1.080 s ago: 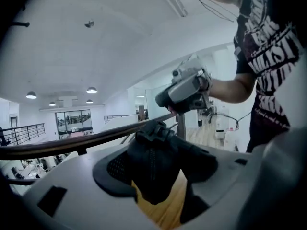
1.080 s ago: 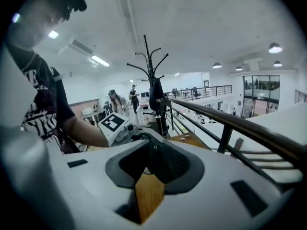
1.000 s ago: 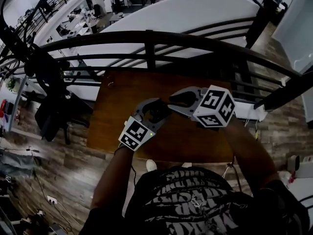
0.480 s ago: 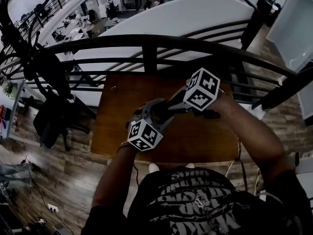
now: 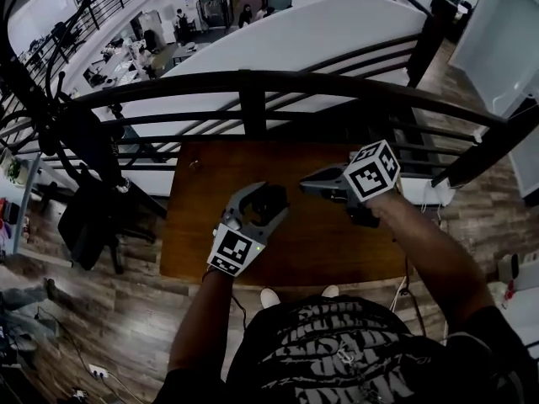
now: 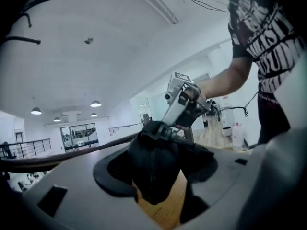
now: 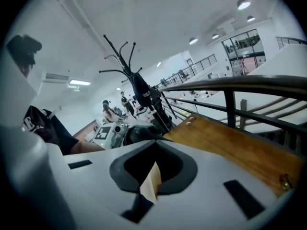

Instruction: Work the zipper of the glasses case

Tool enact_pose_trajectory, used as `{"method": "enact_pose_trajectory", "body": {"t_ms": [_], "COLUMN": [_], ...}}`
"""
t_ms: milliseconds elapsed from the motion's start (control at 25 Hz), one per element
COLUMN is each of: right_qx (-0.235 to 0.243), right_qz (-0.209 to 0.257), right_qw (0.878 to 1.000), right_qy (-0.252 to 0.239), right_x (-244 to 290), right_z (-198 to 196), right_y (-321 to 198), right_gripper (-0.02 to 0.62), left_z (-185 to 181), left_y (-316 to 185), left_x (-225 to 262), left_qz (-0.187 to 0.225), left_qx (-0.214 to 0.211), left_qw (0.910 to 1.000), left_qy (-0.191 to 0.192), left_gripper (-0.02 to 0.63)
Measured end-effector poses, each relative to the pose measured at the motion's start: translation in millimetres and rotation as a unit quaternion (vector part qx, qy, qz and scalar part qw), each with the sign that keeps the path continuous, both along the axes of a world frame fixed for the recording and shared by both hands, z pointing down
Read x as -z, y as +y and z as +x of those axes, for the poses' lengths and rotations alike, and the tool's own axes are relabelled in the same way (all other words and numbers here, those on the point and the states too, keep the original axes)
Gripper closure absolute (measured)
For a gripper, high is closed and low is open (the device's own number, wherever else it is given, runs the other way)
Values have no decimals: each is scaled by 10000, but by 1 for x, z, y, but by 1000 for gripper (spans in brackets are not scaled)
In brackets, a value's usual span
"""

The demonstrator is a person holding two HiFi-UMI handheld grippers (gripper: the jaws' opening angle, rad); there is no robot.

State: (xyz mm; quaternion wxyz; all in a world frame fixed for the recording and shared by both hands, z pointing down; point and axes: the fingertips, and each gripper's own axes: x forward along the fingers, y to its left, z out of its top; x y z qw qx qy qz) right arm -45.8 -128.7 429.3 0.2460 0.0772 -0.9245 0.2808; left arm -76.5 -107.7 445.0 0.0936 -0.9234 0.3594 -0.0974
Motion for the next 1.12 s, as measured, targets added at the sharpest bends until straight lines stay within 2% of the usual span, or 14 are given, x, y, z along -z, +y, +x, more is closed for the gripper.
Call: {"method": "enact_pose_trajectory", "body": {"t_ms": [80, 160, 280, 320, 360, 400, 640, 720, 840, 960, 1120], "right_qx": [121, 358, 551, 561, 574, 601, 1036, 1206, 1351, 1302, 921], "right_qz": [82, 213, -14, -161, -279, -357, -551, -456, -124, 48, -92], "right_qw": [9997, 9991, 9985, 9983, 9979, 9975, 9931, 9916, 9908, 9915, 9956], "right_qy": [-217, -124, -10, -35, -59, -73, 35, 76, 22, -10, -173], "right_x": [11, 19, 21, 21, 20, 20, 11, 8, 13, 17, 20], "right_z": [-5, -16, -25, -25, -24, -22, -21, -23, -27, -28, -26], "right_y": [8, 18, 29, 30, 31, 32, 42, 45, 47, 48, 43], "right_gripper": [598, 597, 594, 559, 498, 476, 471, 476, 518, 525, 532], "left_z": [3, 8, 19, 24, 28, 31, 36, 35, 31, 29, 28], "left_y": [1, 2, 7, 10, 13, 16, 27, 29, 29, 30, 28], "left_x": [0, -1, -2, 0, 3, 4, -1, -5, -4, -2, 0], "left_qz": [49, 103, 242, 295, 337, 372, 473, 462, 410, 350, 310], "left_qx": [-116, -224, -327, -355, -384, -412, -652, -693, -661, -589, -477], "left_qw": [9997, 9991, 9974, 9969, 9964, 9961, 9934, 9929, 9943, 9960, 9974], "left_qy": [-206, -354, -592, -644, -672, -691, -814, -846, -731, -582, -450], "left_gripper": [342, 342, 341, 341, 341, 341, 342, 341, 341, 341, 341]}}
